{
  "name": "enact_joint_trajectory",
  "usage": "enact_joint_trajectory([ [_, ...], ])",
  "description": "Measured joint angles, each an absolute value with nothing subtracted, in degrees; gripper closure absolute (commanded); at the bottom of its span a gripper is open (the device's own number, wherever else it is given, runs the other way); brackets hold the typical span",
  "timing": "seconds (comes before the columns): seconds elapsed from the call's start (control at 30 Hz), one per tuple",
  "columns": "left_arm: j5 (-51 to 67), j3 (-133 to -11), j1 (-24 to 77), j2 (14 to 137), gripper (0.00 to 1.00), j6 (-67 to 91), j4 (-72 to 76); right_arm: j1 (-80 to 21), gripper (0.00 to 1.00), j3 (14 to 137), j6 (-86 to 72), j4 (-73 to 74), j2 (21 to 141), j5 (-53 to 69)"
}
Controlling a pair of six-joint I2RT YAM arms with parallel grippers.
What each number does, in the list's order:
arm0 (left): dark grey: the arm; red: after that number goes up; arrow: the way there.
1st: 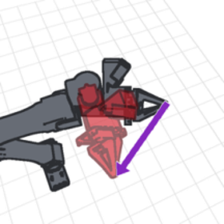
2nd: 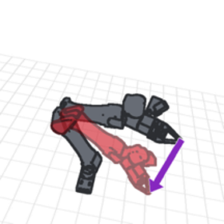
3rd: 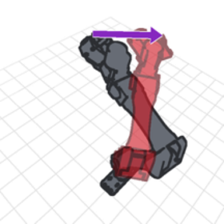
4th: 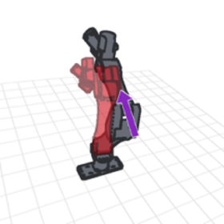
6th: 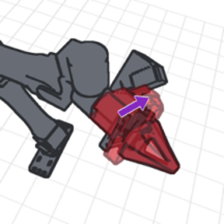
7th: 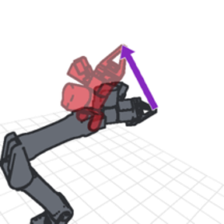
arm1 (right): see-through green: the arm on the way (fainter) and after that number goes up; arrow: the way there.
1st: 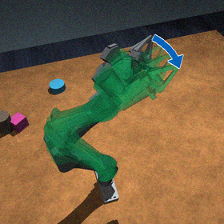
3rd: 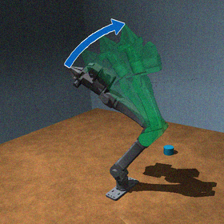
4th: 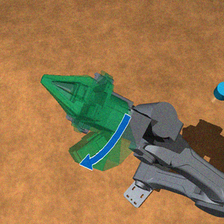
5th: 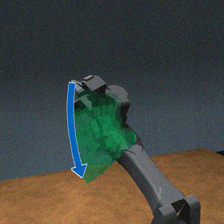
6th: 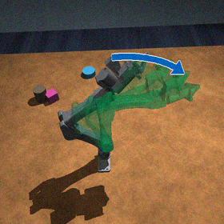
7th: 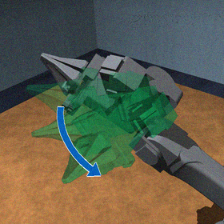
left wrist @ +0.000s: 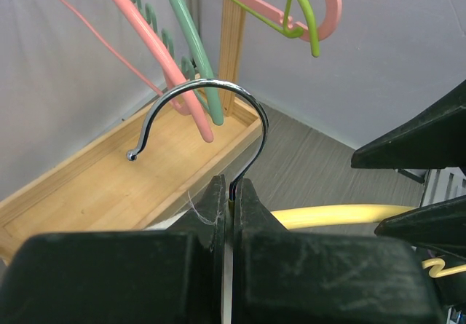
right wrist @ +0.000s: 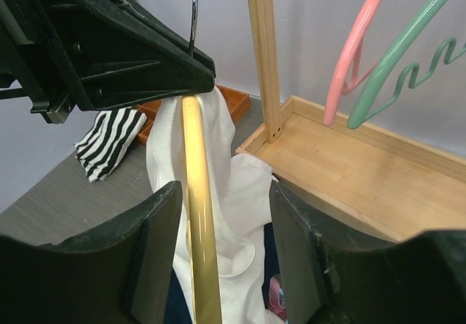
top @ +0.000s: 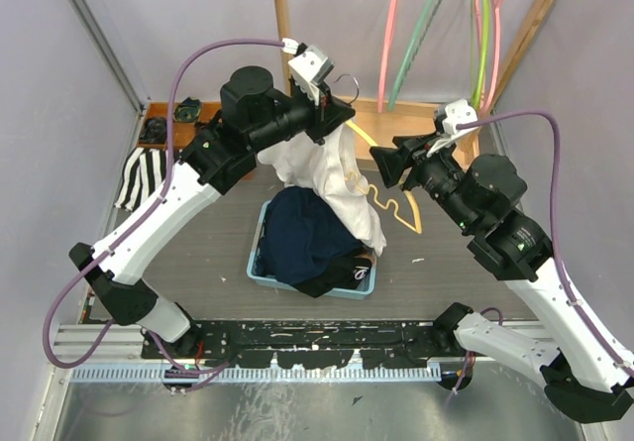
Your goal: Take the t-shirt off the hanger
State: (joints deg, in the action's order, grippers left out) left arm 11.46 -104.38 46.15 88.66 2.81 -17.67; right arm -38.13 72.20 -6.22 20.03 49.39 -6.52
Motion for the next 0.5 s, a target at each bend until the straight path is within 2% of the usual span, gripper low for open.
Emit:
enact_joint_trajectory([
  [0.3,11.4,-106.0,46.5,89.0,1.0,2.0,-18.4,-38.1,0.62,70.5,-6.6,20.0,49.3,-5.6],
  [0.37,11.4,-106.7,46.6,89.2,1.0,1.8,-18.4,-38.1,0.69,70.5,-6.7,20.0,49.3,-5.4],
  [0.5,11.2,-107.2,46.7,89.6,1.0,1.3,-18.4,-38.2,0.9,70.3,-6.9,19.8,49.3,-4.0],
])
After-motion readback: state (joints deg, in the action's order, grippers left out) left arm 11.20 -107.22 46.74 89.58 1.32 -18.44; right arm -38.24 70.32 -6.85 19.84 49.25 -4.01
